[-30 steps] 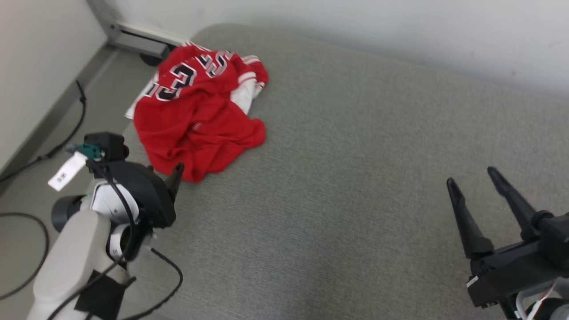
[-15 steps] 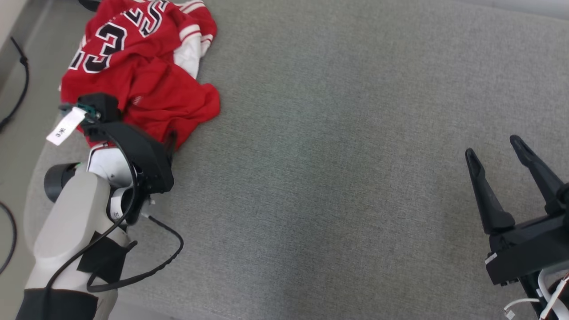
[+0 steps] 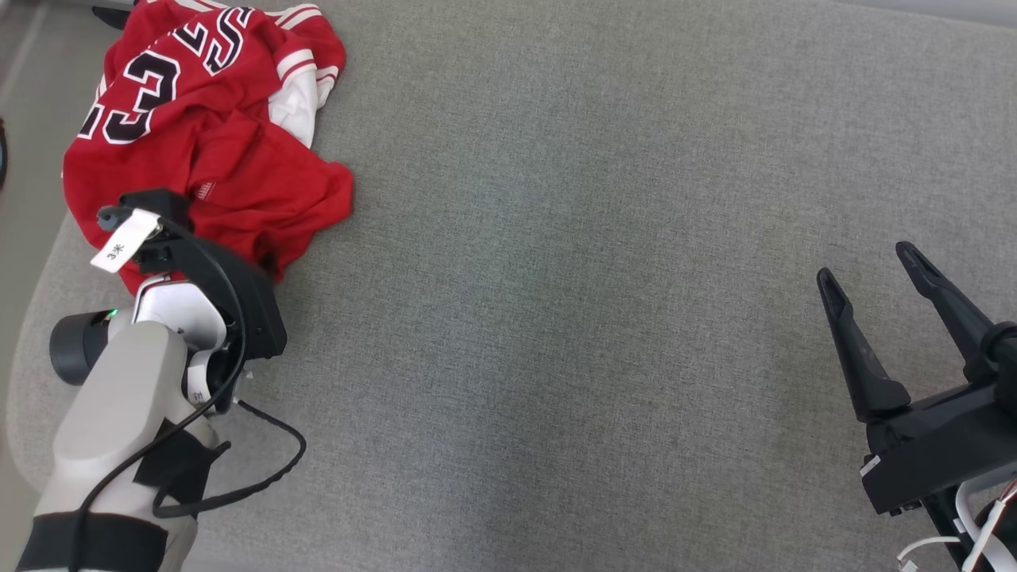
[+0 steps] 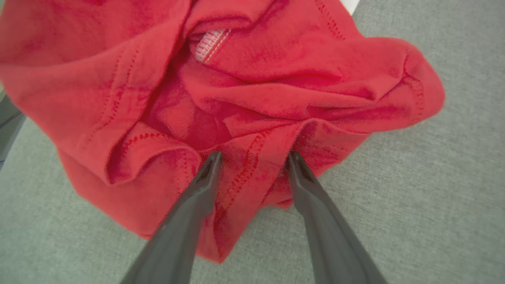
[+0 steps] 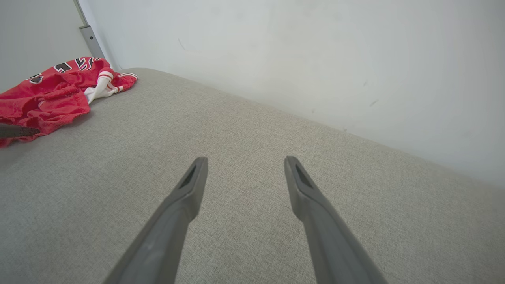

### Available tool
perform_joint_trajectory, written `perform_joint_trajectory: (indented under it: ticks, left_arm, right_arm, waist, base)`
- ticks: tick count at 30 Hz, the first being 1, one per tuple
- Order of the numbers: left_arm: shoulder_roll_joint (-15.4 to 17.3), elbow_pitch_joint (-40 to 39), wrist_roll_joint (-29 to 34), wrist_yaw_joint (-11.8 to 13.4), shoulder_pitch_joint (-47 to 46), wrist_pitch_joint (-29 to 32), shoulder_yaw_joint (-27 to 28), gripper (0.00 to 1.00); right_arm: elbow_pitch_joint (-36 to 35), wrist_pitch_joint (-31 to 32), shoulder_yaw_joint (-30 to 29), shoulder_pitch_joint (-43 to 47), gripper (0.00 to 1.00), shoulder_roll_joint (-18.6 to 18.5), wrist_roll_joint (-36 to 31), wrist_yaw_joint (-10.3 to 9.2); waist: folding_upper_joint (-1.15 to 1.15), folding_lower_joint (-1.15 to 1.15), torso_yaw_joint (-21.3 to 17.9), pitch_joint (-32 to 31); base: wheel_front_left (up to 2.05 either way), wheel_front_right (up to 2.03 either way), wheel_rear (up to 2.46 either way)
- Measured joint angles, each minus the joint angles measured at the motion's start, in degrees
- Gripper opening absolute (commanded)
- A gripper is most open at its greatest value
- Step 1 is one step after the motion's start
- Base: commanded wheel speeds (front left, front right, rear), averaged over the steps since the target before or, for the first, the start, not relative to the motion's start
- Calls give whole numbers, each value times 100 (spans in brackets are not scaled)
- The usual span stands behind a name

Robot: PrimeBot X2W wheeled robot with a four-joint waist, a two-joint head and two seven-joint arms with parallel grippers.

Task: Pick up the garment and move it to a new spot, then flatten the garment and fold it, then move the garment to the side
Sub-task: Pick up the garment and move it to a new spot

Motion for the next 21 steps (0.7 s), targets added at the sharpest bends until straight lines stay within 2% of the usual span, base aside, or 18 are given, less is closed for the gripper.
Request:
perform_joint_trajectory:
  ticks: [1, 12, 21]
  left_arm:
    - [-2, 16, 0, -1, -8, -31, 0, 0]
    - [-118, 476, -7, -19, -246, -287, -30, 0]
    - [-132, 681, -23, -125, -690, -662, 37, 0]
  right_arm:
    - [-15, 15, -2, -4, 100, -1, 0, 0]
    - [192, 55, -11, -41, 100, 44, 86, -3]
    - [797, -233, 82, -285, 100, 401, 275, -54]
  waist:
    - [0, 0, -6, 0]
    - [0, 1, 16, -133]
    - [-1, 0, 23, -572]
  base:
    - [0, 0, 0]
    - [0, 0, 0]
    - [0, 0, 0]
